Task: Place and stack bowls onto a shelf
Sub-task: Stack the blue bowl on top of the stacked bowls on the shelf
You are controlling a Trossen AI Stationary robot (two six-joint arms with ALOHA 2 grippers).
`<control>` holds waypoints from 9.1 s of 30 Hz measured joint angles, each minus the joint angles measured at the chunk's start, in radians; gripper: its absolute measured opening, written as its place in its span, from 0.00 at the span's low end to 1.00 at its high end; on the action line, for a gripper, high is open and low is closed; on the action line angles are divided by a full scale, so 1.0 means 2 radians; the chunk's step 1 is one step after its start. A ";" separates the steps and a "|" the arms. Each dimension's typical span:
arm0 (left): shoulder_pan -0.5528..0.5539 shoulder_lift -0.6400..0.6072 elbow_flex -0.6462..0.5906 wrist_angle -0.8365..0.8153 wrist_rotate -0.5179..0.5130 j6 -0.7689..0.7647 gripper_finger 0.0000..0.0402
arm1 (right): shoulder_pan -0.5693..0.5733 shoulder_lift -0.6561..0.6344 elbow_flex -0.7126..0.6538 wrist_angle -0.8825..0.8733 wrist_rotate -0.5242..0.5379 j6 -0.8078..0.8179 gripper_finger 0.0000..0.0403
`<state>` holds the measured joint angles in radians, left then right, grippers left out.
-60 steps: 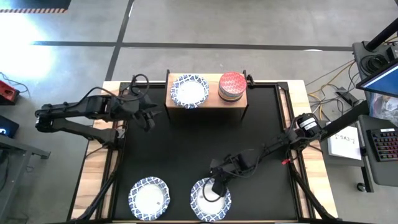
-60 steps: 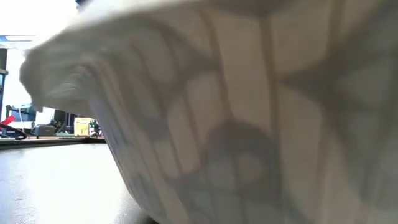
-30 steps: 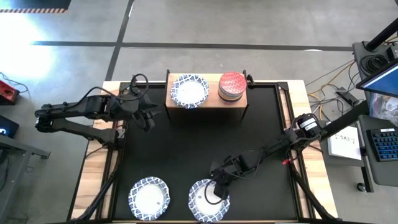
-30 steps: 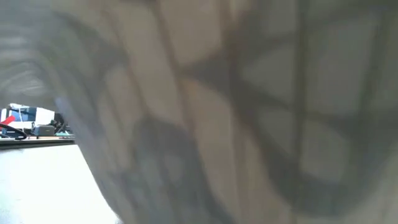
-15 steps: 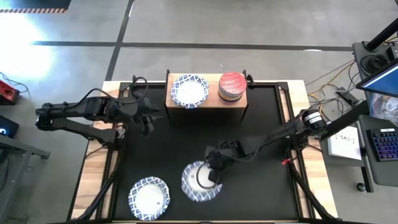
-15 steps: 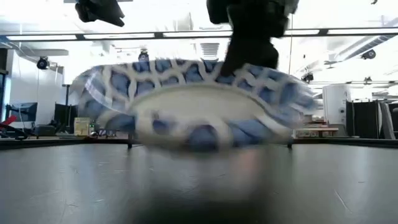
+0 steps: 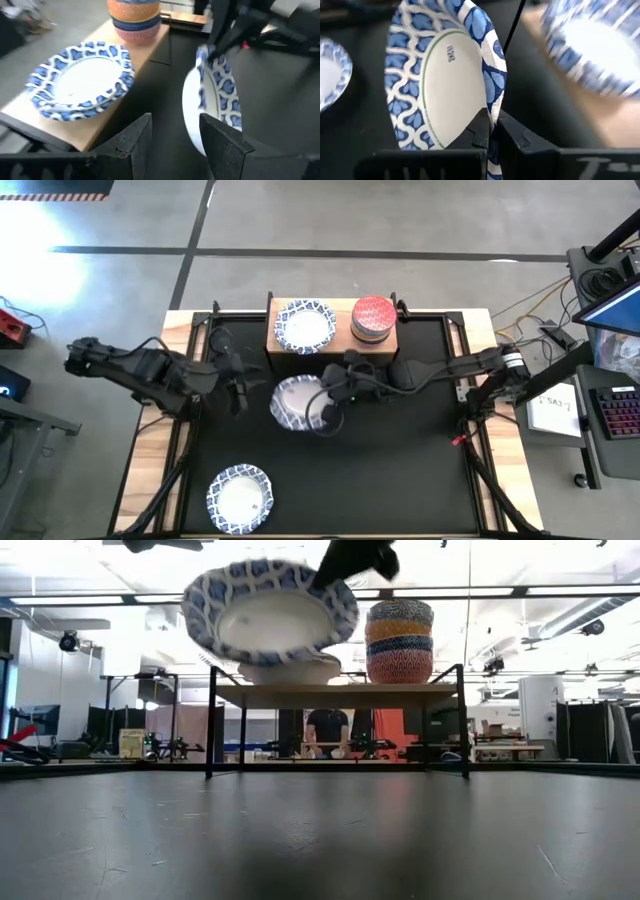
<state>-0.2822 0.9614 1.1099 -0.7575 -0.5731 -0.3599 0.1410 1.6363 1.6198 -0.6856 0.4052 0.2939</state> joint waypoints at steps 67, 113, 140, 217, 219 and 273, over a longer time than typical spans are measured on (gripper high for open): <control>-0.017 0.030 0.005 0.051 -0.076 -0.004 0.00 | -0.025 -0.091 0.065 -0.034 0.078 -0.098 0.52; 0.491 0.150 0.005 0.211 0.368 -0.033 0.02 | -0.024 -0.095 0.064 -0.157 0.054 -0.012 0.52; 0.493 0.148 0.084 0.074 0.349 0.073 0.47 | -0.024 -0.095 0.064 -0.199 0.029 0.006 0.52; -0.343 0.239 -0.180 0.033 0.244 -0.610 0.47 | -0.024 -0.094 0.063 -0.244 0.003 0.032 0.52; -0.343 0.239 -0.192 0.063 0.245 -0.610 0.47 | -0.024 -0.094 0.063 -0.244 0.003 0.033 0.52; 0.146 -0.019 -0.182 0.296 0.113 -0.105 0.01 | -0.023 -0.078 0.063 -0.162 -0.037 0.059 0.52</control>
<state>0.0093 0.9232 0.7457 -0.1649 -0.3470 -0.5708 0.0959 1.4794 1.7454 -1.0088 0.3305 0.4122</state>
